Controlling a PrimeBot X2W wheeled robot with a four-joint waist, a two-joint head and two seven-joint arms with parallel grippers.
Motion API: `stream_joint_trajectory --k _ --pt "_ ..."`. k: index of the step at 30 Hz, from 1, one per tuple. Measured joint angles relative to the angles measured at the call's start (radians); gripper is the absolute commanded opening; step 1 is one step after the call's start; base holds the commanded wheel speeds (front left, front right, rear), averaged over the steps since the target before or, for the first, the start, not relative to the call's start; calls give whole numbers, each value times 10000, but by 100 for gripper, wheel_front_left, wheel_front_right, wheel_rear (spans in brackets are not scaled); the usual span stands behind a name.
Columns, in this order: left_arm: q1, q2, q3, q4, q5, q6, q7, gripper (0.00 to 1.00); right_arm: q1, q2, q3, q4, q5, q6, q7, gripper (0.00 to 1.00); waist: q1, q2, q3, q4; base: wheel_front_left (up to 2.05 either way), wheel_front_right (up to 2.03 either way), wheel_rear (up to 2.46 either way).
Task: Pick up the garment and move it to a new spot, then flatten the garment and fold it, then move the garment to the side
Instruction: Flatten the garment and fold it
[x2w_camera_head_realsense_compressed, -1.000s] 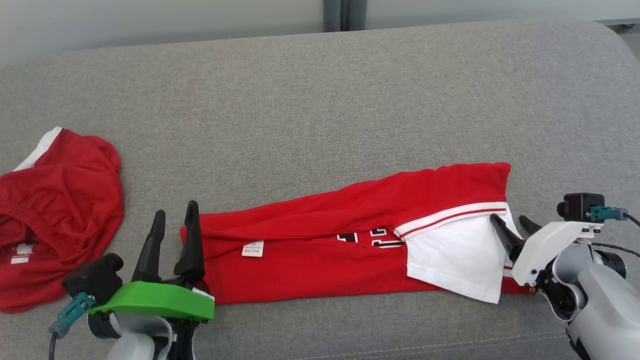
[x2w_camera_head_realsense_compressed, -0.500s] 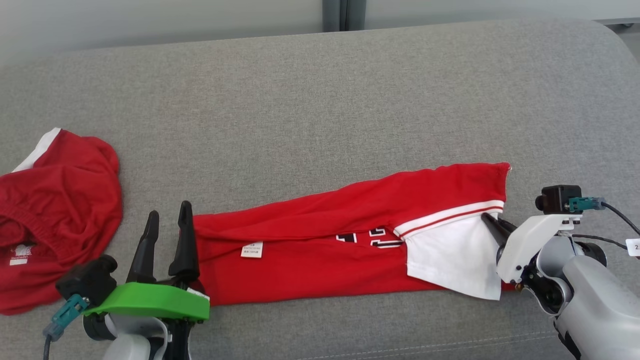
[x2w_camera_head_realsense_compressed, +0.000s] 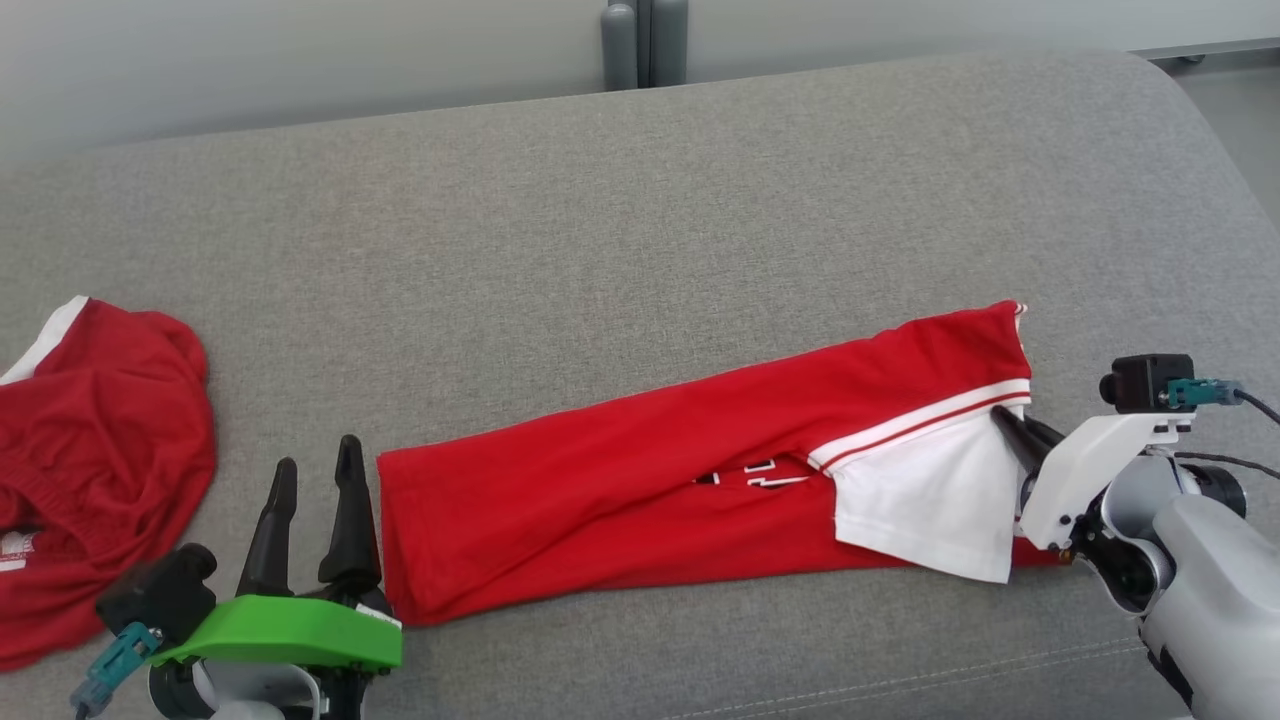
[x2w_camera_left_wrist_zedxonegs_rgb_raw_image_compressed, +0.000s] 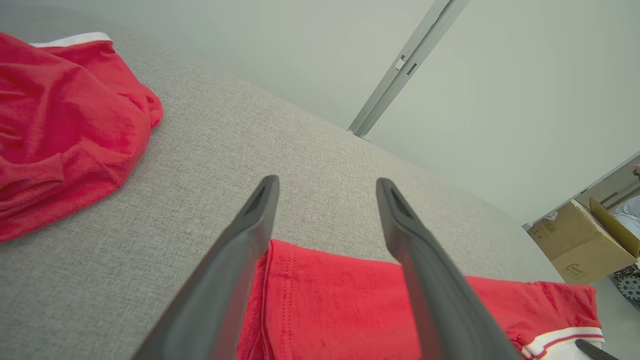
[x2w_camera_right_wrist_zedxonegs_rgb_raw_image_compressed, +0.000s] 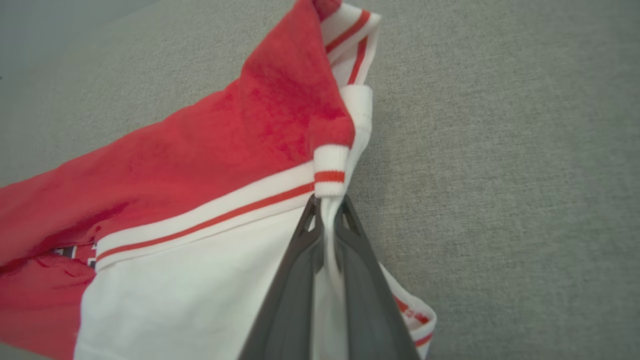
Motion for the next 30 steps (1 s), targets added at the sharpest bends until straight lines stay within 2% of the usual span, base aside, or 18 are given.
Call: stream_joint_trajectory --k 9,16,25,30 --pt "54 13 6 -209 15 6 0 100 -539 -1066 69 71 -4 0 -98 0 0 0 -171 -457 0 0 0" --pt "235 13 -12 -249 15 10 4 100 -779 -1335 190 148 2 0 -96 0 0 0 -288 -750 0 0 0" --pt "239 6 -73 -387 82 10 48 100 -958 -1262 627 -59 123 0 -125 0 0 0 -253 -987 0 0 0" --pt "239 6 10 -512 82 12 44 100 -976 -899 1597 -861 117 -2 -182 0 0 0 -315 -1093 0 0 0"
